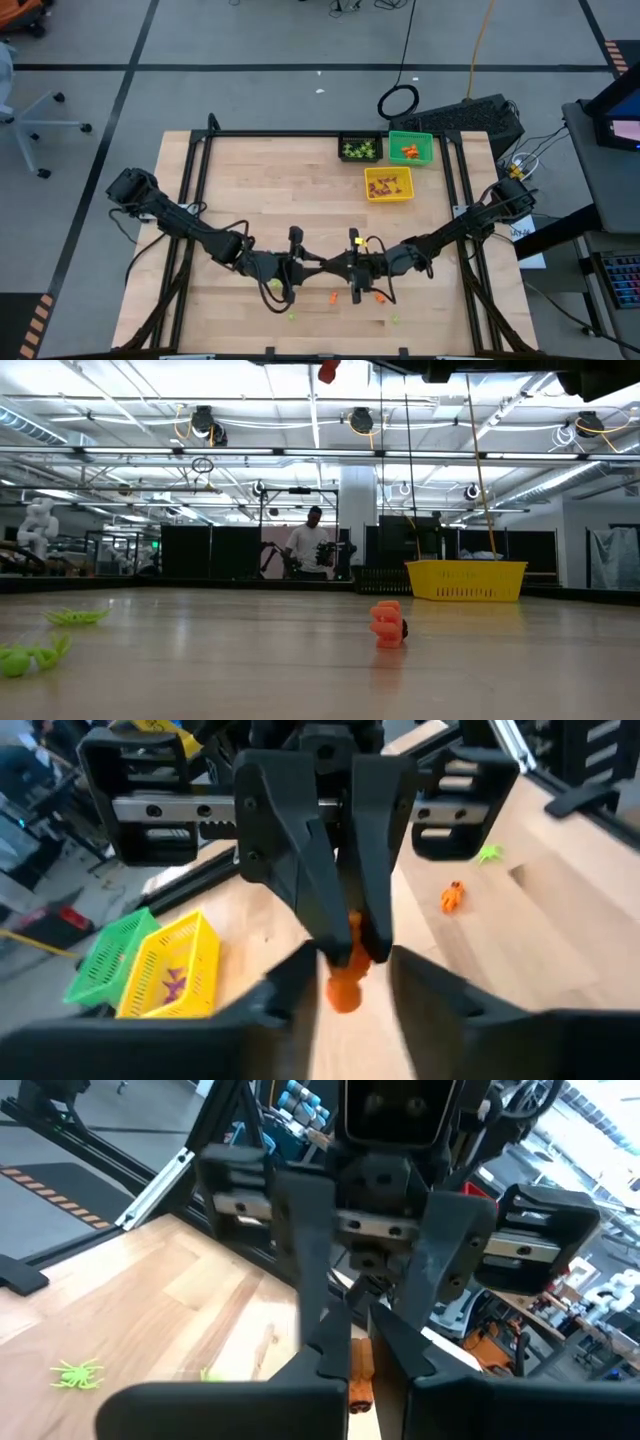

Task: Sort Halloween decoration
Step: Put the orange skeleton toy into the green basket

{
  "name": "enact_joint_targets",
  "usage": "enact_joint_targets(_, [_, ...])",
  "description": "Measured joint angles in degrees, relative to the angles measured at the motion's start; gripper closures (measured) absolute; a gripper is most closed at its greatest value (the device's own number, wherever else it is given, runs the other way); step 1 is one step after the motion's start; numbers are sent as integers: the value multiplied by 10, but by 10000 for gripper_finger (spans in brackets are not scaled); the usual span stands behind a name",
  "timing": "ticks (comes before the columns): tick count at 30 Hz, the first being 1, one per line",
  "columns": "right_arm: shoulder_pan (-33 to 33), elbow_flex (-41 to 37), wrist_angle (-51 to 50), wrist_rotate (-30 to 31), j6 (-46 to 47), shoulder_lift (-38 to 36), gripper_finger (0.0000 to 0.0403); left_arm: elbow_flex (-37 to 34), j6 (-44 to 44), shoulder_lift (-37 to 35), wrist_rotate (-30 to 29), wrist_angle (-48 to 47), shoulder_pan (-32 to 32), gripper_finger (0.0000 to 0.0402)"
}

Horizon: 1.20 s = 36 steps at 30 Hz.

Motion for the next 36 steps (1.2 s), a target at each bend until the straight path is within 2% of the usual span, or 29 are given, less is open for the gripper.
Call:
enact_joint_targets(6, [0,-1,-11,7,29,1,402,0,-75,0,-2,-1,0,163])
enact_joint_targets(12, [6,-1,-65,37,70,-21,402,0,-110,-6,-21,-51,-4,99])
enact_joint_targets(20, [20,-1,-194,39,140,-94,402,0,-113,-11,-71,-71,-7,88])
enact_joint_targets(24, [28,-1,-302,81,185,-150,402,0,-113,-11,-99,-83,-8,90])
enact_joint_targets(30, [23,-1,-473,98,263,-250,402,0,-127,-11,-100,-67,-3,100])
enact_joint_targets(36, [-4,-1,-591,98,271,-340,402,0,-144,-10,-74,-61,8,103])
